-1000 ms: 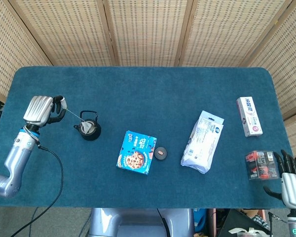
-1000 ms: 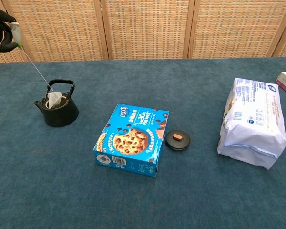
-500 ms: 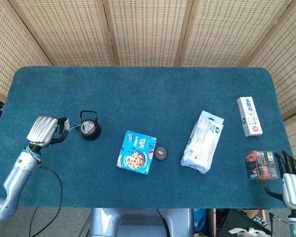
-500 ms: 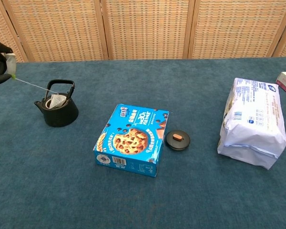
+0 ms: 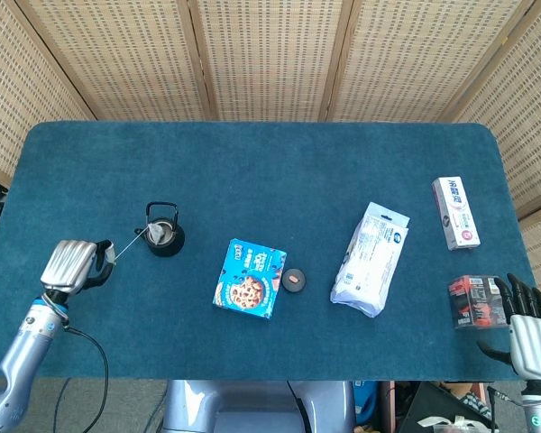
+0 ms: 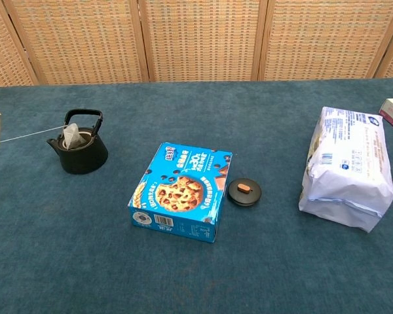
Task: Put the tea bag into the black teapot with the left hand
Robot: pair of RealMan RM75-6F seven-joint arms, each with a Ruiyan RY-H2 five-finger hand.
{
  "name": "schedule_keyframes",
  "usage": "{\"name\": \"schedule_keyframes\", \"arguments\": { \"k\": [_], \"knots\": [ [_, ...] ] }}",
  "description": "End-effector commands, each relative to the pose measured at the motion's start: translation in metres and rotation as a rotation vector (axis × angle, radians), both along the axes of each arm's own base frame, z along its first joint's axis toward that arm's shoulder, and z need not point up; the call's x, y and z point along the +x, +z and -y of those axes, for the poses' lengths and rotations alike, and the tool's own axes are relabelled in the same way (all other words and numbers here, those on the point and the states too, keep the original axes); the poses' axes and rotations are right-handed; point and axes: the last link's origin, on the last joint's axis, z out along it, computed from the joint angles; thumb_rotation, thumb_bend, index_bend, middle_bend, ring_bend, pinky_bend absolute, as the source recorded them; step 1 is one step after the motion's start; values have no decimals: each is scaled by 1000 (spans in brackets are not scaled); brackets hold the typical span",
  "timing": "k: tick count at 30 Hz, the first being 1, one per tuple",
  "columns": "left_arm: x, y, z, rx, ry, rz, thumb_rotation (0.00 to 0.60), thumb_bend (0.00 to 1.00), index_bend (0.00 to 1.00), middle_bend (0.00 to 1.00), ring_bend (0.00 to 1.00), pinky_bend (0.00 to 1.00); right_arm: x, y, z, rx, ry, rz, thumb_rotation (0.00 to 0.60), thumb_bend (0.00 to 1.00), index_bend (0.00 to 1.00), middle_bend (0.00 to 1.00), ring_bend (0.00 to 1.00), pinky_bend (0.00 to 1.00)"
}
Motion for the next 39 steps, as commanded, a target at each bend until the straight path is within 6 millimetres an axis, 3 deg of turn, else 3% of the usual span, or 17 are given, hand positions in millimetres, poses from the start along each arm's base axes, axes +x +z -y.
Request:
{"name": "schedule_keyframes", "arguments": {
  "k": [1, 11, 18, 24, 27, 29, 32, 39],
  "knots": [
    [-1, 0, 1, -10, 7, -9, 600, 453, 546, 699, 652, 650, 0, 0, 0, 0, 1, -1, 600, 2, 0, 0, 0, 0],
    [1, 0, 2, -41, 28, -39, 600, 451, 384, 699, 651, 650, -1, 1, -2, -5, -7, -2, 600, 3, 0, 0, 0, 0],
    [2, 1, 5, -63, 26, -78, 600, 452, 335, 700, 652, 650, -1, 2, -2, -7, -8, -2, 600, 3, 0, 0, 0, 0],
    [3, 7, 3, -83, 37, -122, 600, 469, 206, 755, 705, 655, -2, 2, -2, -6, -10, -2, 600, 2, 0, 0, 0, 0],
    [5, 10, 0, -100, 33, -149, 600, 629, 160, 790, 736, 667, -2, 1, -2, -5, -8, -2, 600, 2, 0, 0, 0, 0],
    [8, 12, -2, -120, 31, -166, 600, 816, 133, 811, 754, 673, -2, 1, -2, -5, -7, -2, 600, 3, 0, 0, 0, 0],
    [12, 11, -9, -187, 25, -218, 600, 975, 110, 835, 772, 677, -1, 0, -1, -2, -3, -1, 600, 3, 0, 0, 0, 0],
    [21, 8, -22, -296, 41, -274, 600, 1000, 78, 856, 789, 681, -1, 1, -1, -5, -5, -4, 600, 3, 0, 0, 0, 0]
  ]
}}
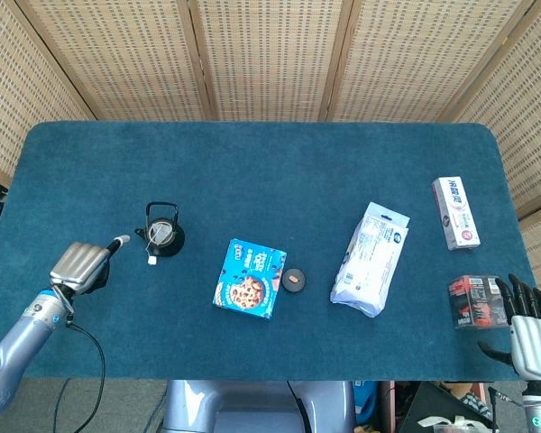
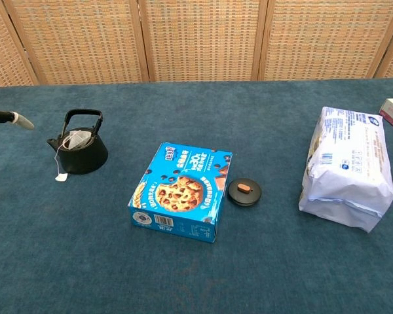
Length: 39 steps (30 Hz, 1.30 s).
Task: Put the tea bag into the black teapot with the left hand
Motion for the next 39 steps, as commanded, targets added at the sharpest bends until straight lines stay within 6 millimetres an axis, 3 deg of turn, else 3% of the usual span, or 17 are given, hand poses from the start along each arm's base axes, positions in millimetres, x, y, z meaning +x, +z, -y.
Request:
{"name": "schedule_keyframes", "arguments": {
  "k": [1, 39],
  "knots": [
    [7, -1, -10, -48, 0, -37, 600, 1000, 75, 856, 789, 681, 0, 0, 0, 0, -3, 0, 600, 2, 0, 0, 0, 0],
    [36, -48, -70, -213, 77, -34, 600, 1000, 71, 856, 790, 681, -4, 0, -4, -2, -23, 5, 600, 2, 0, 0, 0, 0]
  ]
}}
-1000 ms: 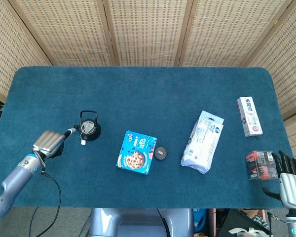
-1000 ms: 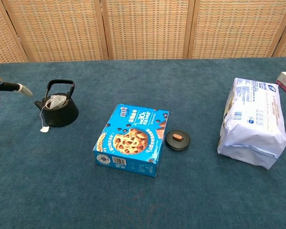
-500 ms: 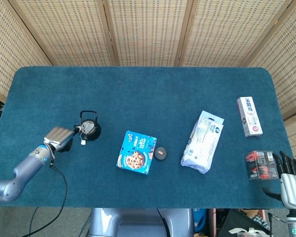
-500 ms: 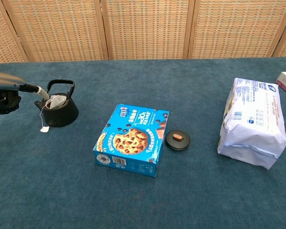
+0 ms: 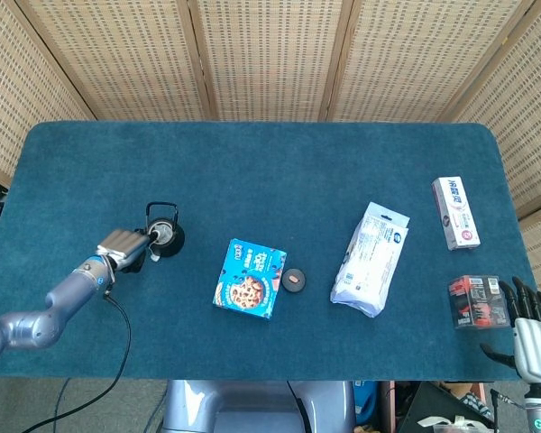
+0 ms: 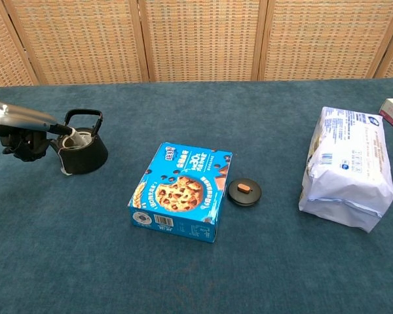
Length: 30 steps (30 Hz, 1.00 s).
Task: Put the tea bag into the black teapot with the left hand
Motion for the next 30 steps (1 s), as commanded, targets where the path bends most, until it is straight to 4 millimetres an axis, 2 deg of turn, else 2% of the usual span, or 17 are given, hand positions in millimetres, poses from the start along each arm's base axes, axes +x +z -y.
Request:
{"name": "schedule_keyframes", "arguments": {
  "k": [1, 10, 20, 30],
  "knots": [
    [1, -1, 0, -1, 7, 6, 600, 1000, 71, 856, 789, 681, 0, 0, 0, -1, 0, -1, 600, 3, 0, 0, 0, 0],
    [1, 4, 2, -8, 20, 12, 600, 1000, 71, 856, 790, 681, 0, 0, -1, -3, -1, 2, 600, 2, 0, 0, 0, 0],
    [1, 21, 7, 49, 12, 52, 600, 1000, 71, 856, 790, 681, 0, 0, -1, 0, -1, 3, 600, 3, 0, 0, 0, 0],
    [1, 6, -4, 31, 23, 45, 600, 1000, 71, 856, 790, 681, -1, 0, 0, 0, -4, 3, 600, 3, 0, 0, 0, 0]
  ]
}}
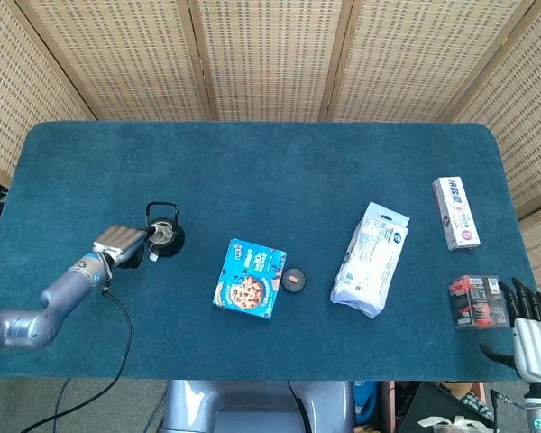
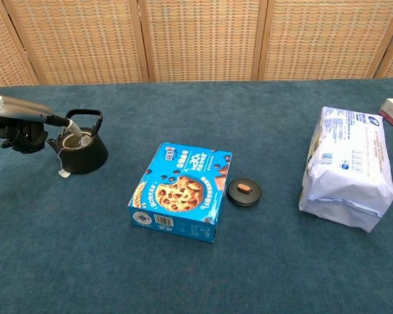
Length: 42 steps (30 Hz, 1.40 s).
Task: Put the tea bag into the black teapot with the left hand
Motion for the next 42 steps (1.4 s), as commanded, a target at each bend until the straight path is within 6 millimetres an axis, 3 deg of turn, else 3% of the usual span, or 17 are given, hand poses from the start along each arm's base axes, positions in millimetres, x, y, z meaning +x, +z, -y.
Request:
{"name": "schedule_keyframes", "arguments": {
  "k": [1, 13, 22, 27, 30, 36, 42],
  "knots": [
    [1, -4, -1, -10, 4, -3, 600, 1000, 71, 856, 790, 681, 0, 0, 0, 0, -2, 0, 600, 3, 0, 0, 0, 0],
    [2, -12, 2, -42, -6, -20, 600, 1000, 72, 856, 790, 681, 0, 0, -1, -3, -3, 0, 600, 3, 0, 0, 0, 0],
    [0, 8, 12, 40, 0, 34, 600, 1000, 56, 817, 764, 681, -1, 1, -2, -6, -3, 4, 600, 3, 0, 0, 0, 0],
    [-6, 23, 27, 123, -9, 95, 600, 1000, 0, 674, 641, 660, 0, 1, -1, -7, 5, 4, 600, 3, 0, 0, 0, 0],
    [-14, 39, 49, 238, -14, 175, 600, 976, 0, 548, 540, 617, 2, 1, 1, -5, 18, 6, 600, 3, 0, 0, 0, 0],
    [-27, 50, 77, 399, -54, 280, 600, 737, 0, 349, 344, 521, 5, 0, 6, -2, 43, 7, 600, 3, 0, 0, 0, 0],
    [-46, 57, 115, 563, -81, 375, 600, 589, 0, 120, 97, 210, 12, -3, 13, 9, 83, 12, 600, 2, 0, 0, 0, 0]
  ]
}}
